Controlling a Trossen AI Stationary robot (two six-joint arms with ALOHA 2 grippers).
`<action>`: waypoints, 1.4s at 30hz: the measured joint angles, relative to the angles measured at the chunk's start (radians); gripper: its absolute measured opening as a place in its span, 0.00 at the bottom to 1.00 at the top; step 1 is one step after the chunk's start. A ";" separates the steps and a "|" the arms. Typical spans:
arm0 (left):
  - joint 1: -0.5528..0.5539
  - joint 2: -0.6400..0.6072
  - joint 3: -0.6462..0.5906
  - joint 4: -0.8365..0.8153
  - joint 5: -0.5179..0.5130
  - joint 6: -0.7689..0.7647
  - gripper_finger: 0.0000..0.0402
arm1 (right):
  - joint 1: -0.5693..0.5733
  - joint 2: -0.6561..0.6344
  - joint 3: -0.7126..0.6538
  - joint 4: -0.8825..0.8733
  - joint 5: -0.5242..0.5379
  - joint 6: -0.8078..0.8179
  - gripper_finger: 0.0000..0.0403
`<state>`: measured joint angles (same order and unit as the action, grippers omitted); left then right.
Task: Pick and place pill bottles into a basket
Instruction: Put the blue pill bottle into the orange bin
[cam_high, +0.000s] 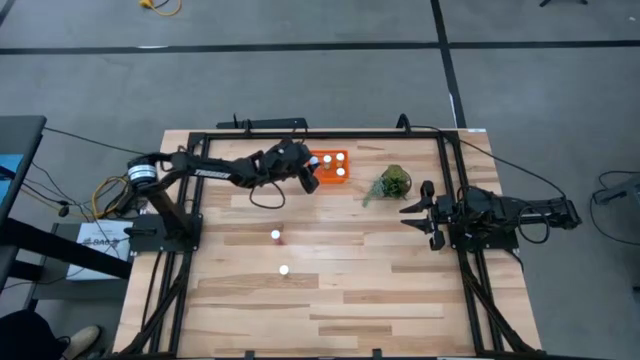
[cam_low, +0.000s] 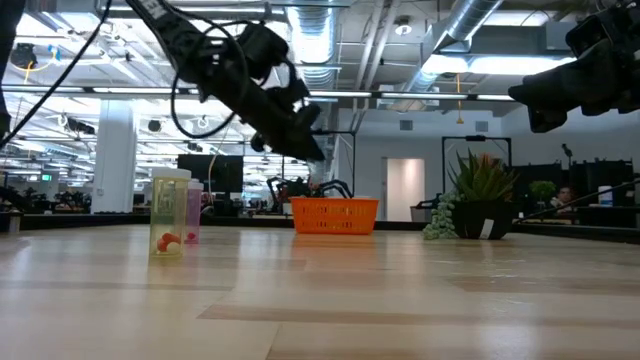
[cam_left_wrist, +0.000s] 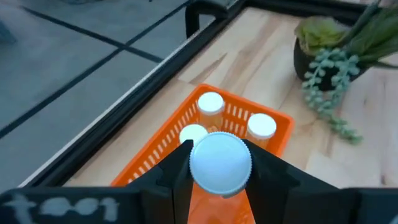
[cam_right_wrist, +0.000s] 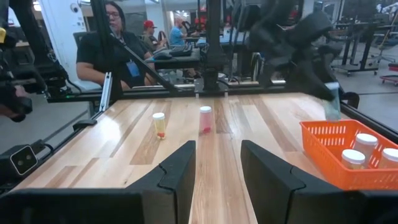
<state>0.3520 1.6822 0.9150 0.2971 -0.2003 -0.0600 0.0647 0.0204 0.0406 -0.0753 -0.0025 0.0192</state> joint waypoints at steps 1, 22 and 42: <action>0.002 0.016 0.017 -0.012 0.002 0.009 0.28 | 0.000 0.000 0.000 0.000 0.000 0.000 0.30; 0.103 0.184 0.195 -0.273 0.029 -0.029 0.28 | 0.000 0.000 0.000 0.000 0.000 0.000 0.30; 0.103 0.222 0.196 -0.221 0.065 -0.030 0.29 | 0.000 0.000 0.000 0.000 0.000 0.000 0.30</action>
<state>0.4546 1.9038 1.1110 0.0760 -0.1356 -0.0898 0.0647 0.0204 0.0402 -0.0750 -0.0028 0.0189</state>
